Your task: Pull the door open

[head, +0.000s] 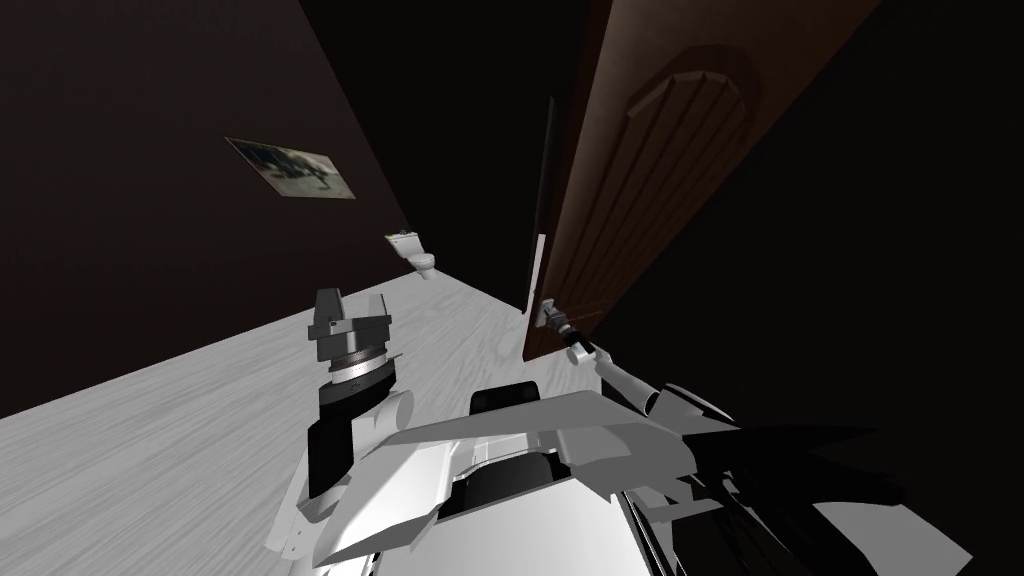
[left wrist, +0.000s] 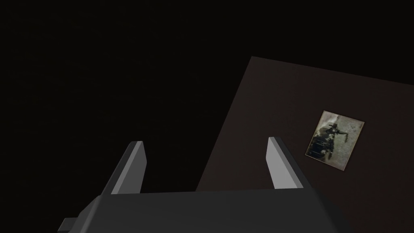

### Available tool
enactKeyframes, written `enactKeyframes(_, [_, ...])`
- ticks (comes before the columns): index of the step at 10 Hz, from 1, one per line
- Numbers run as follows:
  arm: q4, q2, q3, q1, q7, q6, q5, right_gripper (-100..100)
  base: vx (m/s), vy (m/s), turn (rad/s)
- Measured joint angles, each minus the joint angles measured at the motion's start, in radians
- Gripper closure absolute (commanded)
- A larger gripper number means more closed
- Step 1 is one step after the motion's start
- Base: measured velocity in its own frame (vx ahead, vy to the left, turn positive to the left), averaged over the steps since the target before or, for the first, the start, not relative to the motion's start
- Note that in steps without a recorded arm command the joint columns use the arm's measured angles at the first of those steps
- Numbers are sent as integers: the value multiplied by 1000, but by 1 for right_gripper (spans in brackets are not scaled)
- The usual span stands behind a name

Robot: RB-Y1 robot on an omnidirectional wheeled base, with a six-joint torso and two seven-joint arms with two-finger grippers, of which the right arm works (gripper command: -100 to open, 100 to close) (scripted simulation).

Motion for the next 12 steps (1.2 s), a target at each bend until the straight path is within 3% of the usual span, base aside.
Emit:
enactKeyframes(3, [-11, -32, 42, 16, -35, -27, 14, 100, -9, -10, -44])
enactKeyframes(6, [-46, -100, 87, 66, -79, -99, 40, 100, 22, 8, -67])
enactKeyframes(7, [-43, -110, 98, 70, -89, -117, 46, 100, 16, 2, -42])
enactKeyframes(9, [-49, -156, 134, 89, -125, -171, 65, 100, 18, -1, -82])
enactKeyframes(12, [-59, -200, 169, 123, -155, -248, 84, 100, 17, -5, -60])
